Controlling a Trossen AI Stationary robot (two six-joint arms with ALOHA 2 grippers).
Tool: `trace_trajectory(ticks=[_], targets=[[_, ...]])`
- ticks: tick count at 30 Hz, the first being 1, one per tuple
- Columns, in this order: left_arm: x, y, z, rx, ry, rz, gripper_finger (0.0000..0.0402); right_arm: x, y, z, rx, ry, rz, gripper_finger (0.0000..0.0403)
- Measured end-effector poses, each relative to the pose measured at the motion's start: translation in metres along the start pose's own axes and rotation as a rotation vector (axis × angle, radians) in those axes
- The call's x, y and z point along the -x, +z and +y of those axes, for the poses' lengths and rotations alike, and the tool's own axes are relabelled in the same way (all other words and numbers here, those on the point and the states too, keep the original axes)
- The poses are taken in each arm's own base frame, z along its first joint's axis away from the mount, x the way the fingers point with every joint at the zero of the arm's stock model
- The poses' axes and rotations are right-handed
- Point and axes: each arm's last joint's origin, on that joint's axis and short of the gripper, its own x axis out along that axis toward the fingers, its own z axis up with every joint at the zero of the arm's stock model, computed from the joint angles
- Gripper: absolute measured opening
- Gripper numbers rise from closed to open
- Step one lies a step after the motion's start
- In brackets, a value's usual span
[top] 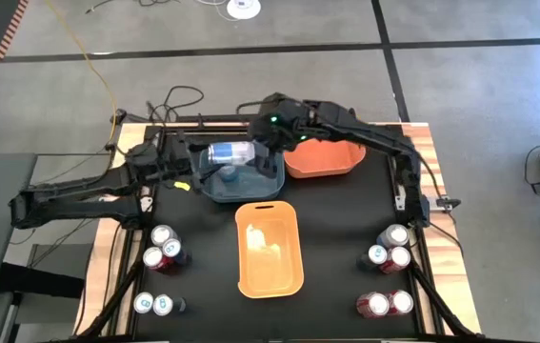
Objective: Sort soda cans
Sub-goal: Put the top blue-white soda can into the blue bin
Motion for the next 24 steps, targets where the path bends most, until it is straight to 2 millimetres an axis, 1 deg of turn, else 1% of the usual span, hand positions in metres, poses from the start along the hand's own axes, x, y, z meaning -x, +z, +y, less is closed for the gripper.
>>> trace_trajectory(ticks=[2,5,7,11,15,19,24], targets=[[0.008,-0.002,0.0,0.018,-0.003,-0.025,0.0307,-0.002,-0.002,-0.002,-0.015,0.029,-0.009,0.038],[0.02,-0.011,0.0,0.043,-0.003,-0.05,0.0307,-0.017,-0.011,-0.005,-0.02,0.033,0.004,0.038],[0.027,-0.013,0.0,0.058,-0.001,-0.097,0.0307,-0.023,-0.016,-0.006,-0.027,0.032,-0.01,0.0379],[0.041,-0.008,0.001,0.075,0.001,-0.18,0.0307,-0.029,-0.019,-0.01,-0.046,0.067,-0.137,0.0379],[0.047,-0.008,0.001,0.081,-0.001,-0.178,0.0307,-0.048,-0.018,-0.014,-0.057,0.147,-0.356,0.0379],[0.049,-0.006,0.0,0.095,-0.024,-0.205,0.0307,-0.057,-0.015,-0.013,-0.065,0.22,-0.526,0.0379],[0.048,-0.007,0.0,0.097,-0.032,-0.192,0.0307,-0.065,-0.019,-0.01,-0.089,0.253,-0.526,0.0372]])
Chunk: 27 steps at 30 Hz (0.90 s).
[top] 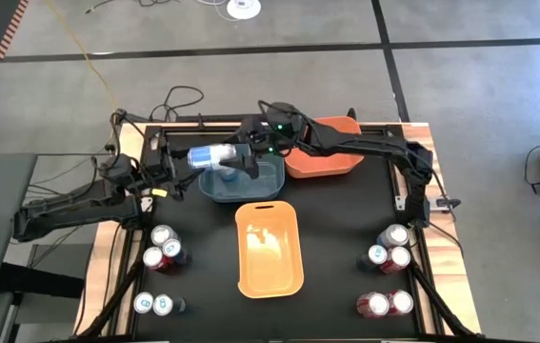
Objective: Sort soda cans
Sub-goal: Put the top blue-white soda can into the blue bin
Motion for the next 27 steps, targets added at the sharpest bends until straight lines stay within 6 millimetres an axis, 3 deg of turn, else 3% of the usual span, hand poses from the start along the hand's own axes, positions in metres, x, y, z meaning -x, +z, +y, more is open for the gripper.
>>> trace_trajectory(ticks=[9,13,17,27], targets=[[0.0002,0.002,-0.0003,0.0,-0.006,-0.02,0.0307,-0.0018,-0.0009,0.0047,-0.013,0.003,-0.004,0.0256],[0.0001,0.0024,-0.0002,0.012,-0.004,-0.025,0.0307,-0.0017,-0.0009,0.0048,-0.016,0.006,-0.003,0.0233],[0.0001,0.0026,-0.0002,0.013,-0.005,-0.027,0.0307,-0.0017,-0.0011,0.0048,-0.016,0.006,0.0,0.0259],[0.0003,0.0058,-0.0002,-0.001,-0.004,-0.059,0.0307,0.0018,0.0025,-0.0018,-0.048,0.102,-0.009,0.0389]])
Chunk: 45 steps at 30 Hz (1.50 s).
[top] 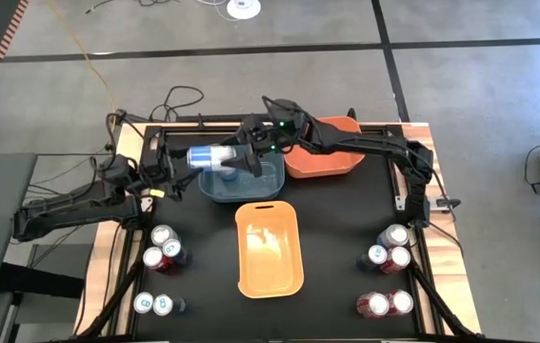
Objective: Sort soda cans
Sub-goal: Put the top blue-white soda can into the blue bin
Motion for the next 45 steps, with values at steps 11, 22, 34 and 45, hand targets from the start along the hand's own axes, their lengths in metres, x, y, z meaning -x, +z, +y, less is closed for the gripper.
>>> trace_trajectory(ticks=[11,22,34,45], targets=[[0.0,0.006,0.0,-0.006,0.006,-0.065,0.0307,-0.001,-0.016,-0.014,0.037,-0.1,-0.13,0.0391],[0.001,0.016,-0.001,-0.035,-0.024,-0.156,0.0307,0.009,-0.014,-0.028,0.056,0.08,-0.263,0.0399],[-0.001,0.013,-0.001,-0.052,-0.021,-0.138,0.0307,0.007,-0.028,-0.022,0.051,0.107,-0.368,0.0388],[-0.024,0.005,-0.001,-0.048,-0.03,-0.165,0.0307,0.006,-0.031,-0.028,0.016,0.035,-0.338,0.038]])
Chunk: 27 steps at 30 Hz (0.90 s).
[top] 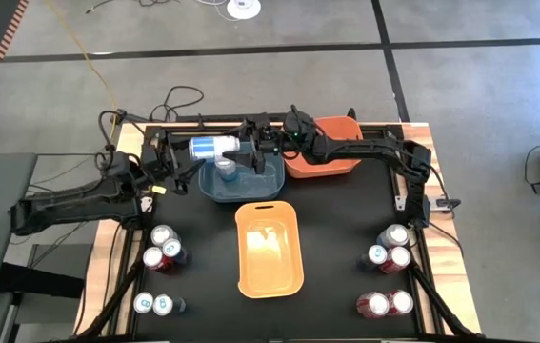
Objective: Sort soda cans
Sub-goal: Put the top blue-white soda can into the blue bin
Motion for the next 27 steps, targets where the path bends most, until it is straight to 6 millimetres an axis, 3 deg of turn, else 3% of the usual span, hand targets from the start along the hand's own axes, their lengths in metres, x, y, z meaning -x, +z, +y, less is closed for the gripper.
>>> trace_trajectory(ticks=[6,14,19,25,27], targets=[[-0.002,0.001,0.0,0.002,-0.007,-0.027,0.0307,-0.003,-0.004,0.007,-0.004,0.014,0.013,0.038],[-0.002,-0.001,0.0,-0.006,0.003,-0.002,0.0307,-0.001,-0.002,0.002,-0.001,0.011,0.013,0.0299],[-0.002,-0.007,0.001,-0.011,0.03,0.059,0.0307,0.002,-0.003,-0.005,-0.013,0.007,0.052,0.0293],[0.005,-0.013,0.002,-0.124,0.071,0.2,0.0381,0.016,0.001,-0.017,-0.037,-0.068,0.185,0.0295],[0.008,-0.007,0.004,-0.158,0.114,0.259,0.0387,0.024,0.007,-0.019,-0.024,-0.114,0.232,0.0294]])
